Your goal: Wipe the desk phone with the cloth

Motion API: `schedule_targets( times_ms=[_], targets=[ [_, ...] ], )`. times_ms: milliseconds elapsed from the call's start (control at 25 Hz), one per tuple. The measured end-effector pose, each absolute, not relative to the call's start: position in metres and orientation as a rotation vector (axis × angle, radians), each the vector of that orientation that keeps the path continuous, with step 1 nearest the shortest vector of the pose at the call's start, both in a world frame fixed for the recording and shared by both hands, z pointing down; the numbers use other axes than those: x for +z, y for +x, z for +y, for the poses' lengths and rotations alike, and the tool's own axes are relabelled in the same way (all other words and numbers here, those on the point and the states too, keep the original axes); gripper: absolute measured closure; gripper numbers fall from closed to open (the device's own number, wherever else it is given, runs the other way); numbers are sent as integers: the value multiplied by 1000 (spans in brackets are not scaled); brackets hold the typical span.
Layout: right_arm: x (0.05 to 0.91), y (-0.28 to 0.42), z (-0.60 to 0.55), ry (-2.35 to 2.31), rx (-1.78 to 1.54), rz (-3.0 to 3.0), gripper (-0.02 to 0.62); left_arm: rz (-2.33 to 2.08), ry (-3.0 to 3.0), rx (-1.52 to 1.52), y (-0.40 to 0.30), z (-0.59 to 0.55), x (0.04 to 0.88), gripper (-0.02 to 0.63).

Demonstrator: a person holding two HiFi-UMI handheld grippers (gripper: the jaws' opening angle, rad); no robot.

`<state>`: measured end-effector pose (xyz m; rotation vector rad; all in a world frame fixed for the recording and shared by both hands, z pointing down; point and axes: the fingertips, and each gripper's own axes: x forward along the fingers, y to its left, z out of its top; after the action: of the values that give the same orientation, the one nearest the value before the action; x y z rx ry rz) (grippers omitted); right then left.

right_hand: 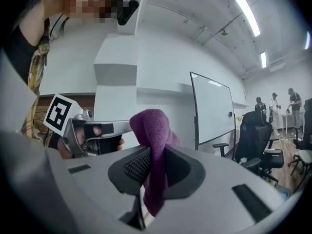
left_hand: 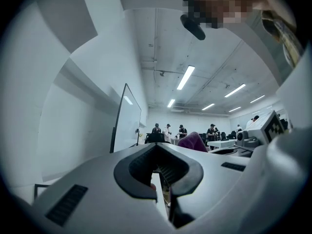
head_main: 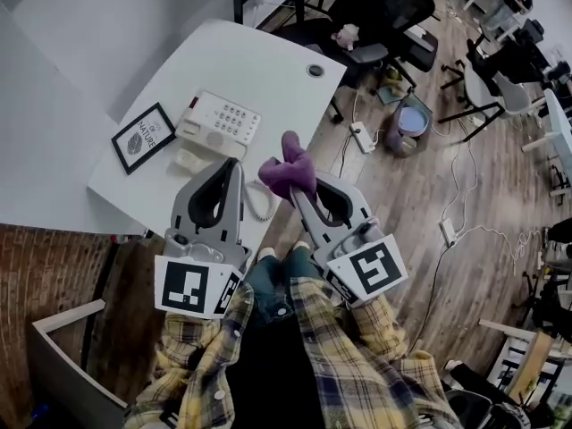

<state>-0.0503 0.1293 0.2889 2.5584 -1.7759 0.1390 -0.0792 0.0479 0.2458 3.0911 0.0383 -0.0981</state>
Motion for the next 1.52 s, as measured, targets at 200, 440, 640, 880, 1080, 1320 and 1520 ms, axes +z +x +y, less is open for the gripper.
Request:
schedule_targets(
  times_ms=[200, 440, 640, 880, 1080, 1320, 1520],
  targets=[
    [293, -28, 109, 2508, 151, -1826, 532, -81, 3082, -93, -73, 21, 249, 591],
    [298, 14, 72, 2393, 173, -1964, 532, -275, 3078, -74, -51, -9, 257, 591],
    [304, 50, 26, 2185, 210, -2139, 532, -533, 3029, -52, -33, -42, 263, 591],
    [304, 82, -39, 1923, 207, -2361, 532, -896, 2952, -29, -25, -82, 263, 591],
    [302, 100, -74, 1735, 188, -2501, 532, -1160, 2875, -17, -21, -103, 262, 591],
    [298, 114, -96, 1520, 152, -2633, 532, -1394, 2779, -11, -9, -106, 262, 591],
    [298, 117, -102, 1413, 136, -2687, 532, -1499, 2743, -10, -2, -103, 262, 591]
  ],
)
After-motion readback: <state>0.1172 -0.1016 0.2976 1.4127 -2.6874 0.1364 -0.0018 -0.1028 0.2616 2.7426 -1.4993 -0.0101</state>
